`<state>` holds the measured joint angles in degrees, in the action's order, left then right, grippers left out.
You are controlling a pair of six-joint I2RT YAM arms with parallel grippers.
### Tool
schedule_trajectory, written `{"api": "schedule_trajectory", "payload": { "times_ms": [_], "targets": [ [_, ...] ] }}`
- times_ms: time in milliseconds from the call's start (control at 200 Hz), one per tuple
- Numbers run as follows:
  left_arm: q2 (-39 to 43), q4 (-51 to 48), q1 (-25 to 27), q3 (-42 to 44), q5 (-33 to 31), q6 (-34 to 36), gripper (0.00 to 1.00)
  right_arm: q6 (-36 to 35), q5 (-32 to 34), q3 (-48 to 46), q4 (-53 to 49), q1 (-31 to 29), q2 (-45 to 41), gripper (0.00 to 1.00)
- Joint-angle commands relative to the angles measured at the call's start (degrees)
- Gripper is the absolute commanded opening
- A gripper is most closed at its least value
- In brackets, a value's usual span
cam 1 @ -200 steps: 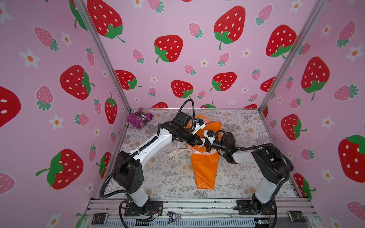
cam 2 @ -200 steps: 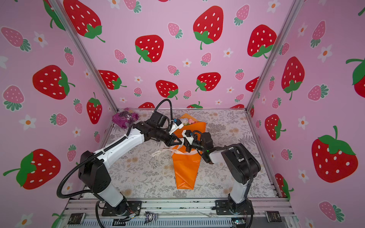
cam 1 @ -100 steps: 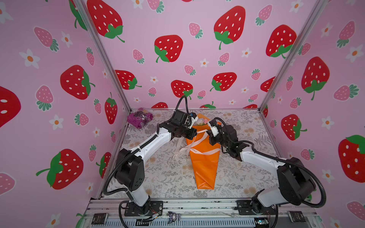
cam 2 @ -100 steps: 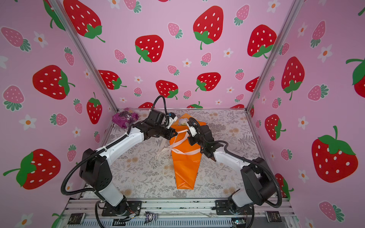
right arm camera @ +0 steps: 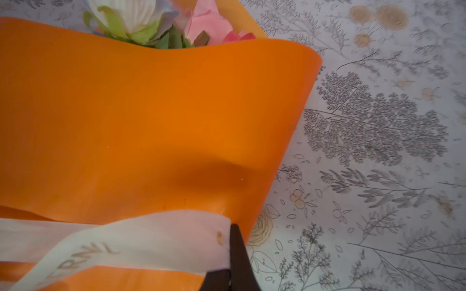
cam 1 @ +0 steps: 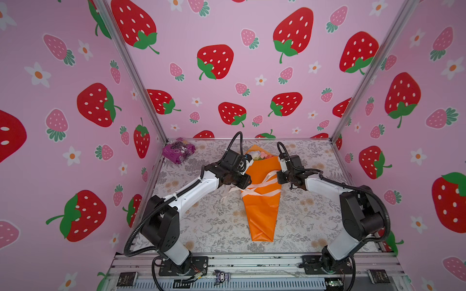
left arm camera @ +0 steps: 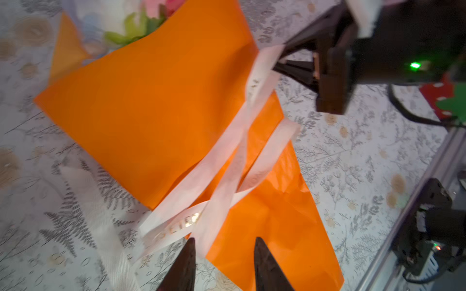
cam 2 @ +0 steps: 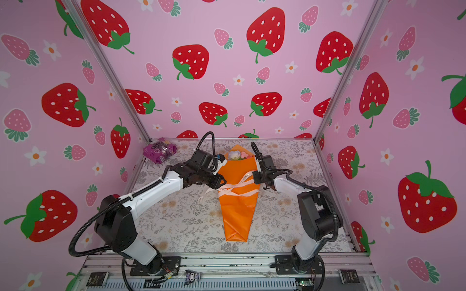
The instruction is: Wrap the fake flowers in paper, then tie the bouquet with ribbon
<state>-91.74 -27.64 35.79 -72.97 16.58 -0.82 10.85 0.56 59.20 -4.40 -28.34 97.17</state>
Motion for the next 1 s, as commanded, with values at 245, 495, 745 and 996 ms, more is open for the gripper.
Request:
{"api": "schedule_trajectory", "payload": {
  "times_ms": [245, 495, 745, 996],
  "targets": [
    [-8.6, 3.2, 11.4, -0.8, -7.0, 23.7, 0.44, 2.4, -8.3, 1.2, -0.5, 1.7, 0.3, 0.00],
    [-12.9, 5.9, 12.4, -2.8, -14.9, 28.2, 0.46, 4.4, -12.6, -0.3, 1.6, 3.6, 0.6, 0.01],
    [-15.1, 5.7, 12.1, -2.8, -18.2, 33.6, 0.47, 5.4, -15.7, -0.5, 2.6, 4.2, 1.8, 0.01],
    [-17.8, 4.1, 12.1, -4.6, -17.0, 36.1, 0.44, 5.8, -17.4, -0.7, 3.2, 4.2, 2.3, 0.02]
  ]
}}
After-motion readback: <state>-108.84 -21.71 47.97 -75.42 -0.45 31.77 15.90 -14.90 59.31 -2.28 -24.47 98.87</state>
